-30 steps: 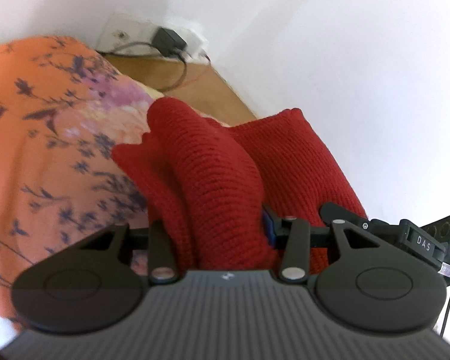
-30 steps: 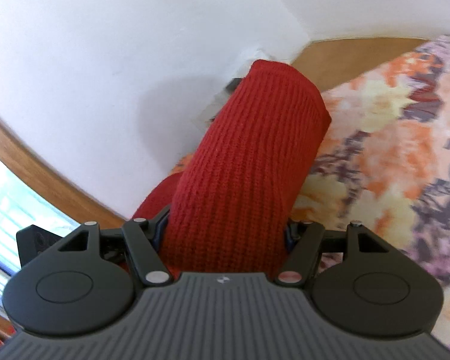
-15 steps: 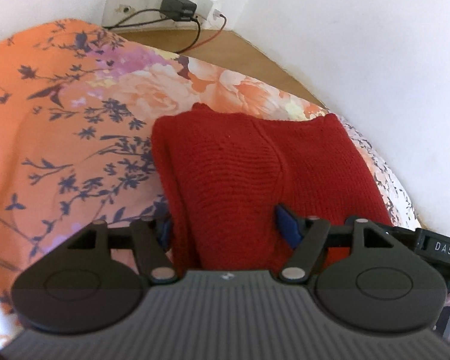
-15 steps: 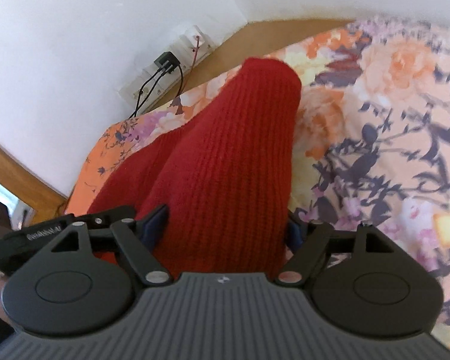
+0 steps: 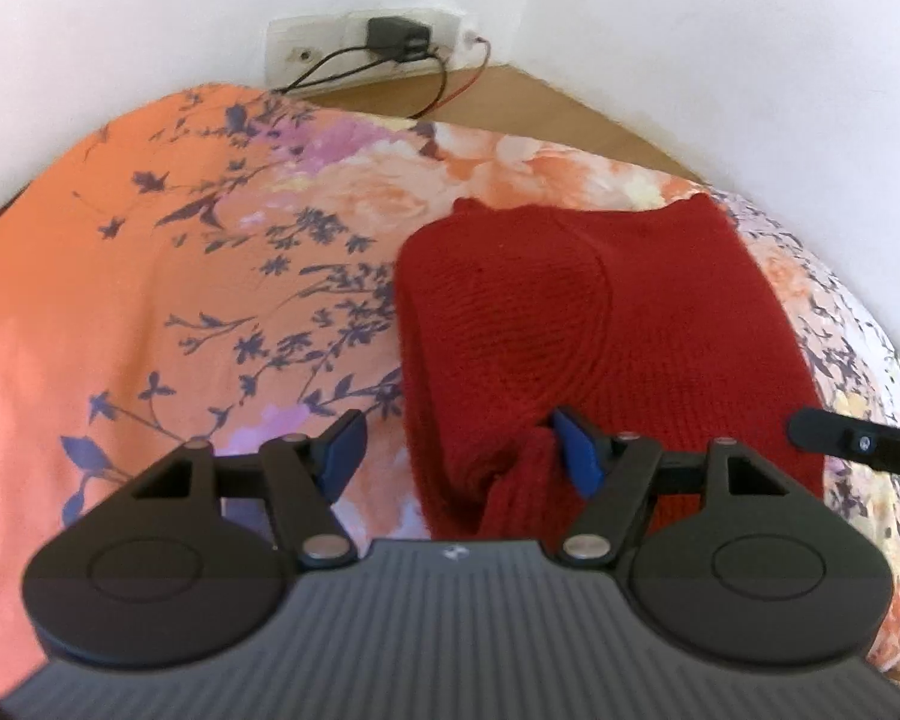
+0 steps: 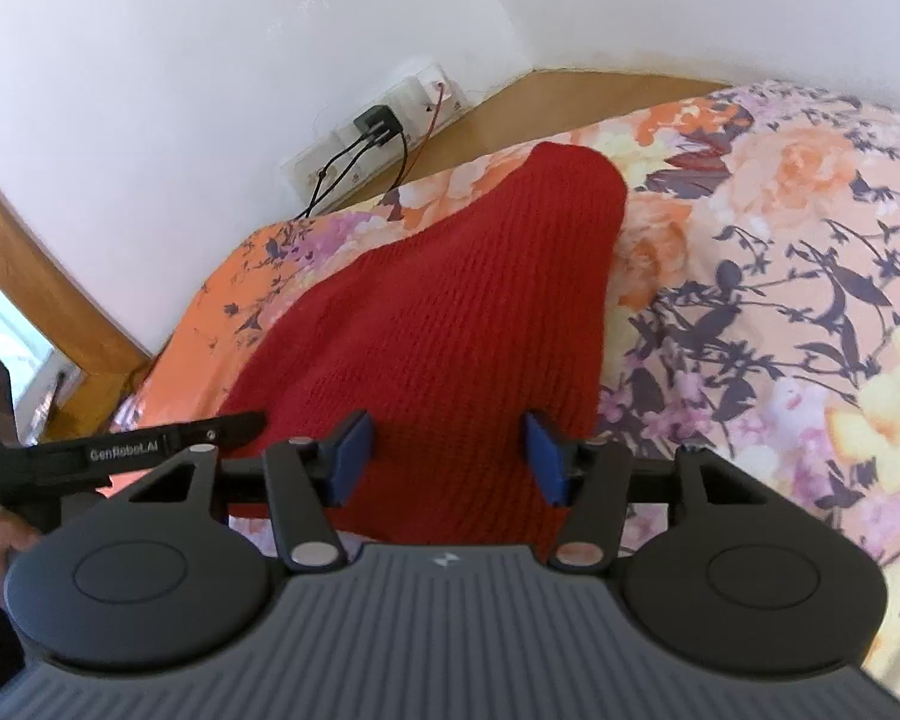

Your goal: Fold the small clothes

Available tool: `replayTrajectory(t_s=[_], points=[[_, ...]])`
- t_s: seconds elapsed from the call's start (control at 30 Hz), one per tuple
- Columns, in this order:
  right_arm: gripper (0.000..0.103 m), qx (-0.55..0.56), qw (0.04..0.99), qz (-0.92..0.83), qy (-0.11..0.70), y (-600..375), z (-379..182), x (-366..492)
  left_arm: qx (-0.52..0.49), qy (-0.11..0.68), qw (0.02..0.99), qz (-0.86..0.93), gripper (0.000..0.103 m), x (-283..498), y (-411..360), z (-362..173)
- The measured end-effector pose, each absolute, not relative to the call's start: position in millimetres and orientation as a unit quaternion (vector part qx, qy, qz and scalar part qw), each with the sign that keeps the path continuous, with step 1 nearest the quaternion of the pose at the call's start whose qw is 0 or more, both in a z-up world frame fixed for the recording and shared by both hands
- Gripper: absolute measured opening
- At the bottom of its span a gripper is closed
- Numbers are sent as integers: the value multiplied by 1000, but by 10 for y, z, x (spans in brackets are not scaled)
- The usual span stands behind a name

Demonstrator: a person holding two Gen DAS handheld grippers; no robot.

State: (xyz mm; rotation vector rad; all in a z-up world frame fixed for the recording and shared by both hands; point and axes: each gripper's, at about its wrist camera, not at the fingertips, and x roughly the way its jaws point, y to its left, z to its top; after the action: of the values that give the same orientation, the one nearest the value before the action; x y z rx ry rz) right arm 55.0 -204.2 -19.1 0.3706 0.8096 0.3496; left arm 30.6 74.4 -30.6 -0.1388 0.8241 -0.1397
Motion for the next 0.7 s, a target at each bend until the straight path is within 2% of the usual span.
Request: replayTrajectory(t_s=[0.1, 0.2, 0.37, 0.53, 0.7], points=[[61, 146, 896, 163, 386, -1911, -229, 580, -60, 396, 914, -62, 78, 339, 794, -353], [62, 127, 902, 156, 381, -1858, -244, 579, -72, 401, 911, -63, 78, 360, 829, -361], [71, 109, 912, 139, 369, -1816, -164, 484, -72, 391, 915, -63, 75, 243, 730, -220], [94, 108, 918, 132, 358, -1803, -83, 292, -60, 384, 918, -79, 79, 57, 561, -36], [102, 101, 928, 104, 342, -1797, -42, 70, -40, 381, 920, -79, 83, -160, 386, -4]])
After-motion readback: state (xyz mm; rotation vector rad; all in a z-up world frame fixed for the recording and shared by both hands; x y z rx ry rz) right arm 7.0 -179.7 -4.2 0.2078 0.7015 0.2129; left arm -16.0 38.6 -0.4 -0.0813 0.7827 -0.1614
